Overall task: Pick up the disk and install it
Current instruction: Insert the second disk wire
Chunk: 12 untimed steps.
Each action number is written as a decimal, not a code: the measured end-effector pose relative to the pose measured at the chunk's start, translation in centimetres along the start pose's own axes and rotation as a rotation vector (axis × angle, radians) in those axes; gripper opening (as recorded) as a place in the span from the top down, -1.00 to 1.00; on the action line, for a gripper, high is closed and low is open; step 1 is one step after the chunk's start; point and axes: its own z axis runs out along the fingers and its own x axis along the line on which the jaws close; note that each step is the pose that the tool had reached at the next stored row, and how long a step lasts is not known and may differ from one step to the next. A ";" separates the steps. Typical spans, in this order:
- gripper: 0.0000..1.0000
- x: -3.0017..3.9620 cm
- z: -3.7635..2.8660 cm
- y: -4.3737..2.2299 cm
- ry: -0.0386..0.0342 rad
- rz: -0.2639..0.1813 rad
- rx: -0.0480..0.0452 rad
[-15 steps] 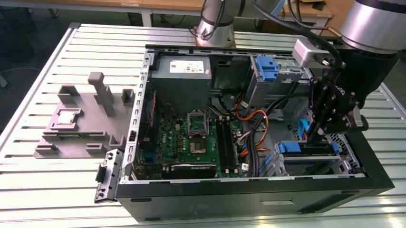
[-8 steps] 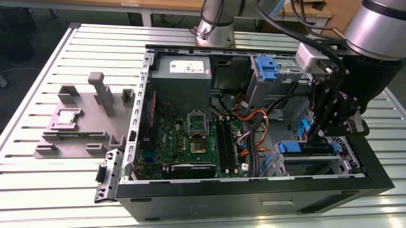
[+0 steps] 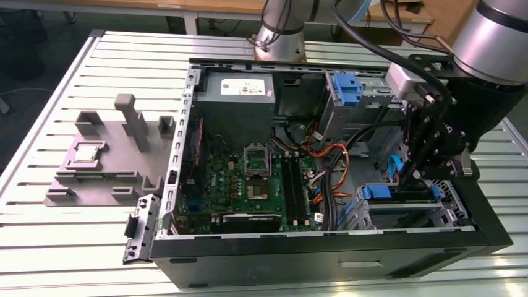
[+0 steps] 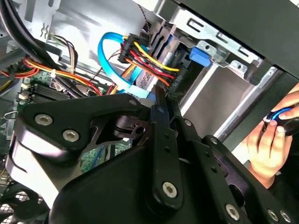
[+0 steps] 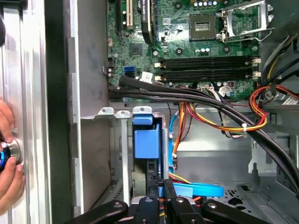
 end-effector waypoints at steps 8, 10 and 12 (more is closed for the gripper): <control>0.68 0.53 0.05 -0.18 -0.0077 0.000 -0.0013; 0.68 0.53 0.06 -0.19 -0.0159 0.000 -0.0018; 0.68 0.55 0.08 -0.21 -0.0187 0.000 -0.0020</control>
